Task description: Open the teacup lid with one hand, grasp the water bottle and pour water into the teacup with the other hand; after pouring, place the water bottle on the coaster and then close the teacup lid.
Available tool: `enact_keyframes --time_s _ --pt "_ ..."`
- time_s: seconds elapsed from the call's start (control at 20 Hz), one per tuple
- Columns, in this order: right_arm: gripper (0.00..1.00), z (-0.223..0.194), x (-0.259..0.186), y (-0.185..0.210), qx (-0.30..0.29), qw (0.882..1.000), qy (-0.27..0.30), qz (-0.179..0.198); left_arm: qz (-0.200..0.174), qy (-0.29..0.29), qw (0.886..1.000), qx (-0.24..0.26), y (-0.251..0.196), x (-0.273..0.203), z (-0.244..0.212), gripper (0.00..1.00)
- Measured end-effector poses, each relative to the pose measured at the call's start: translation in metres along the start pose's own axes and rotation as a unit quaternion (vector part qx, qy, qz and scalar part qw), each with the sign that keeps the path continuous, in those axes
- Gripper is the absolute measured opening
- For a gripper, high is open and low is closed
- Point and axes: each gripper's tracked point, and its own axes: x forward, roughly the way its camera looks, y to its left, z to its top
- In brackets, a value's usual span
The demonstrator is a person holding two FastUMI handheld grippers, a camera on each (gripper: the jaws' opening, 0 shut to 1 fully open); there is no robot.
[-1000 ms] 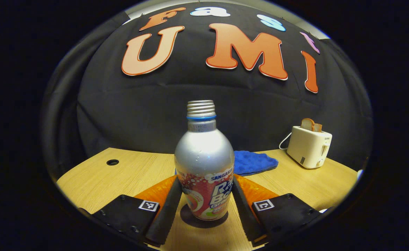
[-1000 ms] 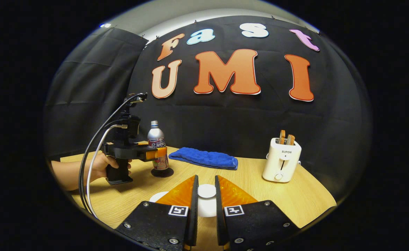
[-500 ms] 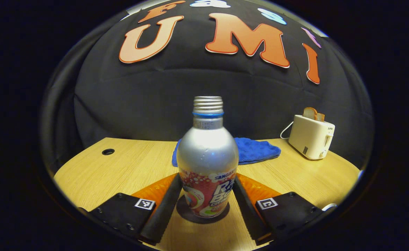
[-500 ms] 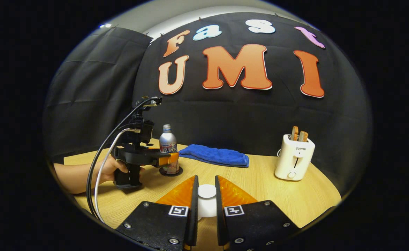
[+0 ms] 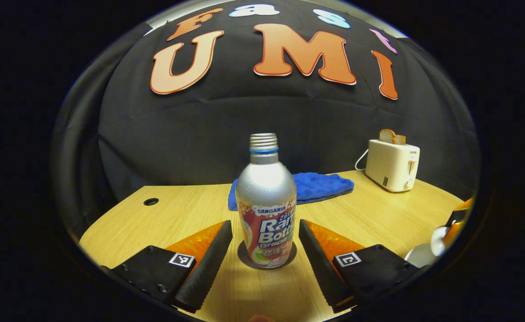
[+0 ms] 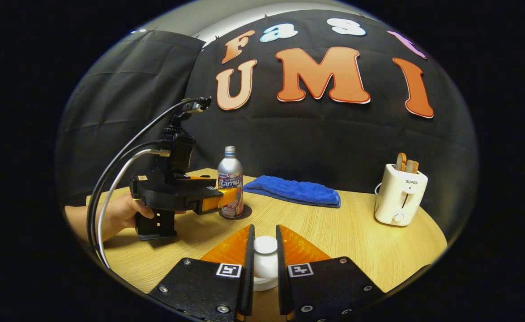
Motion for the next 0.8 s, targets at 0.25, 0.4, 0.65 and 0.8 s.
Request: enact_keyframes --time_s 0.25,0.4,0.65,0.8 --pt "0.23 -0.016 0.009 0.01 -0.005 1.0 0.014 0.007 -0.004 -0.022 1.0 -0.007 0.0 -0.029 0.011 0.98" --pt "0.23 -0.025 0.016 0.012 -0.012 1.0 0.02 0.004 0.003 -0.039 0.999 -0.005 0.003 -0.045 0.02 0.94" --pt "0.27 -0.03 0.019 0.011 -0.015 1.0 0.021 -0.001 0.011 -0.081 0.997 -0.01 0.006 -0.074 0.049 0.98" --pt "0.34 -0.018 0.014 0.008 -0.019 1.0 0.003 -0.014 0.023 -0.106 0.994 -0.006 0.01 -0.092 0.064 0.98"
